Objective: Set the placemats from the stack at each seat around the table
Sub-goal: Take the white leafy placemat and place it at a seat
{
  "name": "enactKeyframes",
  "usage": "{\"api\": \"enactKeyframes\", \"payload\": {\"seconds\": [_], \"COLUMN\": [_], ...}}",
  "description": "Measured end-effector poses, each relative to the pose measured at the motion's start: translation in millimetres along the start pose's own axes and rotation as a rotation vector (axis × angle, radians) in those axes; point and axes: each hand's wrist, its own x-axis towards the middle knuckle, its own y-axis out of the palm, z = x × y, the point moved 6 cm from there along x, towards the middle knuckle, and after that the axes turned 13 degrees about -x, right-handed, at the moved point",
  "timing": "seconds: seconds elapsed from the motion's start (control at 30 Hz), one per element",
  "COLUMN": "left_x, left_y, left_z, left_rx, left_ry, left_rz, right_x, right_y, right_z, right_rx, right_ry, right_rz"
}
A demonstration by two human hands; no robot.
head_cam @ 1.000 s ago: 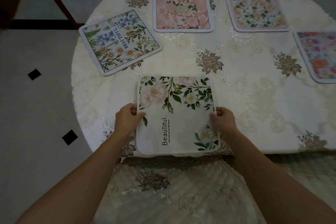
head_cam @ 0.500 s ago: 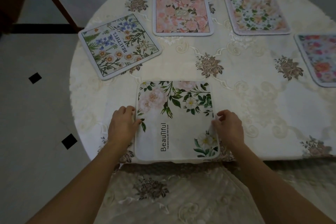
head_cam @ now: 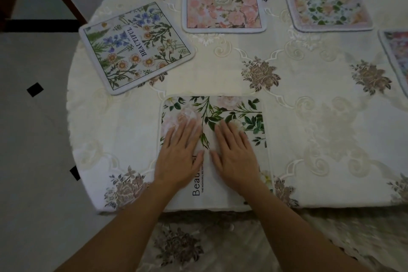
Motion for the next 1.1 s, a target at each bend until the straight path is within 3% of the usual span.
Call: {"api": "enactKeyframes", "payload": {"seconds": [0.2, 0.53, 0.87, 1.1], "left_x": [-11.0, -18.3, -21.0, -26.0], "left_y": [-10.4, -38.8, -143.9, -183.2], "left_z": [20.1, 9.1, -65.2, -90.7], "left_rx": [-0.048, -0.072, -0.026, 0.000], "left_ry": [-0.097, -0.141, 0.004, 0.046], "left_rz": [-0.031, -0.033, -0.297, -0.341], "right_x": [-15.1, -18.5, -33.3, -53.6], "right_y": [4.8, -35.3, -156.2, -207.0], "right_z": [-48.1, -61.3, -59.8, -51.0], "right_rx": [0.017, -0.030, -0.072, -0.102], "right_ry": [0.096, 0.111, 0.116, 0.079], "right_rz": [0.038, 0.022, -0.229, -0.378]}}
